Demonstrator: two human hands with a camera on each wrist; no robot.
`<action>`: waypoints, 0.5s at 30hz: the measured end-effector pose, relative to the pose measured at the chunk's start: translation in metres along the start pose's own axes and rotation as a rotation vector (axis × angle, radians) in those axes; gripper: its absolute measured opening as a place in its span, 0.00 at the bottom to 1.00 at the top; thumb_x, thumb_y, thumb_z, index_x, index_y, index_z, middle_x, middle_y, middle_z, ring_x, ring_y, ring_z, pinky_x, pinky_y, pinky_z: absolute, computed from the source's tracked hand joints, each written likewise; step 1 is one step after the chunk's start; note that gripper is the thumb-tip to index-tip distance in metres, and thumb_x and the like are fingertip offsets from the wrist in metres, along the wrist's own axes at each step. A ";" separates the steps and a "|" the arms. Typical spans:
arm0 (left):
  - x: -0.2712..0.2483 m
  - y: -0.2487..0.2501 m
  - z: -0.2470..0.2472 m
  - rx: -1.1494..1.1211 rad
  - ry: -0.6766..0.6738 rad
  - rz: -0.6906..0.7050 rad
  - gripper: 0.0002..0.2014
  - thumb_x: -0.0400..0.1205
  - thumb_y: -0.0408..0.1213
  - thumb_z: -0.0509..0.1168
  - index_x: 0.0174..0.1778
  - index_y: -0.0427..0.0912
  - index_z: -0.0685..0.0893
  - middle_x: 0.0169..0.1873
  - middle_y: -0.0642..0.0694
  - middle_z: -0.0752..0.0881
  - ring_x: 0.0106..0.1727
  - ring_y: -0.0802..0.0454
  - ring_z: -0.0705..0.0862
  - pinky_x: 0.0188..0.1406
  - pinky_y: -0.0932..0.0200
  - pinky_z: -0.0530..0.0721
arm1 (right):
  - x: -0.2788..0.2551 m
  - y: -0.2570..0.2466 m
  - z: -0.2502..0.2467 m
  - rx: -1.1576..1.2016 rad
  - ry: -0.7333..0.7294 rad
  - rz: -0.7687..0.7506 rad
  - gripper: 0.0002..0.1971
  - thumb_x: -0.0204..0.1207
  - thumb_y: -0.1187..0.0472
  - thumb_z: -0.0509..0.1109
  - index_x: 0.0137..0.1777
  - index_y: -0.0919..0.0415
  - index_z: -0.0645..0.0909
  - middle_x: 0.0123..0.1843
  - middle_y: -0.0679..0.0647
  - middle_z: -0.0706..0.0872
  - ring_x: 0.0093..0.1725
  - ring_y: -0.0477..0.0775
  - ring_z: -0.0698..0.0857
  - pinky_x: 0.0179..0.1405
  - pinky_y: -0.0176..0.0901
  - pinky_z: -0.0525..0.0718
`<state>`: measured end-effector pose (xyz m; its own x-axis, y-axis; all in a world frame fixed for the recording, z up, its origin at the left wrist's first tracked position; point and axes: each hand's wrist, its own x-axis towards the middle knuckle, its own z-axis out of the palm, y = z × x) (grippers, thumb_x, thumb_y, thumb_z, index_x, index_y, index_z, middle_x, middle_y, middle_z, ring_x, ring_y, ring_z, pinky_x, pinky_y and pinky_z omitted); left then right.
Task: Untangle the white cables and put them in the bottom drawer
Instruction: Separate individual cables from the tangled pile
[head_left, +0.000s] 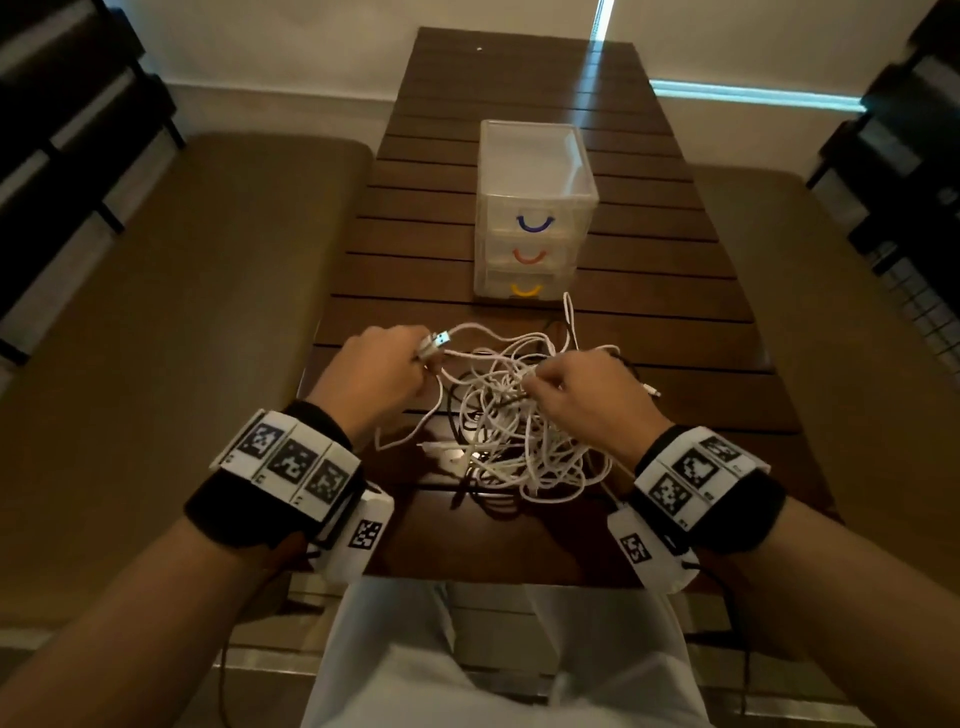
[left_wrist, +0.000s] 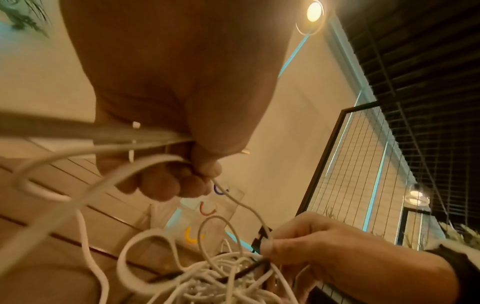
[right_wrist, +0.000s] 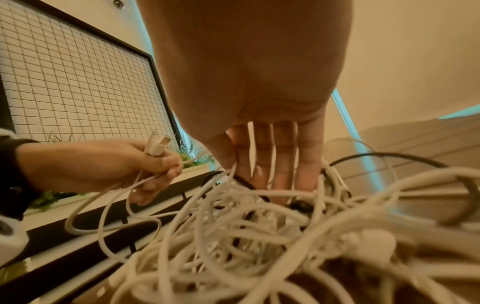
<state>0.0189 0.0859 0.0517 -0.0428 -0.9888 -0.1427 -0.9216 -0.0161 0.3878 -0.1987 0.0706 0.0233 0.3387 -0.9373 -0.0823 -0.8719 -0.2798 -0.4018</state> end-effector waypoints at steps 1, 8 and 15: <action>0.000 -0.002 -0.004 -0.037 0.048 0.028 0.10 0.87 0.35 0.58 0.43 0.50 0.81 0.35 0.48 0.83 0.41 0.44 0.83 0.36 0.53 0.74 | 0.001 -0.003 -0.008 0.012 0.063 -0.032 0.18 0.84 0.48 0.62 0.38 0.55 0.86 0.29 0.49 0.85 0.31 0.51 0.83 0.36 0.50 0.85; 0.010 0.005 -0.026 -0.392 0.414 0.288 0.08 0.87 0.38 0.60 0.45 0.50 0.83 0.30 0.54 0.83 0.32 0.57 0.83 0.29 0.60 0.80 | 0.013 -0.024 -0.041 0.401 0.563 -0.105 0.14 0.87 0.54 0.60 0.41 0.56 0.79 0.31 0.48 0.83 0.29 0.44 0.82 0.30 0.41 0.80; -0.004 0.003 0.022 -0.121 0.130 0.273 0.24 0.85 0.32 0.60 0.78 0.51 0.72 0.68 0.50 0.77 0.66 0.51 0.77 0.63 0.57 0.75 | -0.001 0.004 0.018 -0.100 -0.094 -0.005 0.09 0.82 0.54 0.64 0.52 0.58 0.82 0.47 0.57 0.89 0.48 0.61 0.87 0.45 0.51 0.84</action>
<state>0.0082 0.0931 0.0338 -0.2253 -0.9696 0.0957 -0.8302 0.2425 0.5019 -0.1960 0.0738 0.0049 0.3706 -0.9136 -0.1674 -0.8994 -0.3081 -0.3100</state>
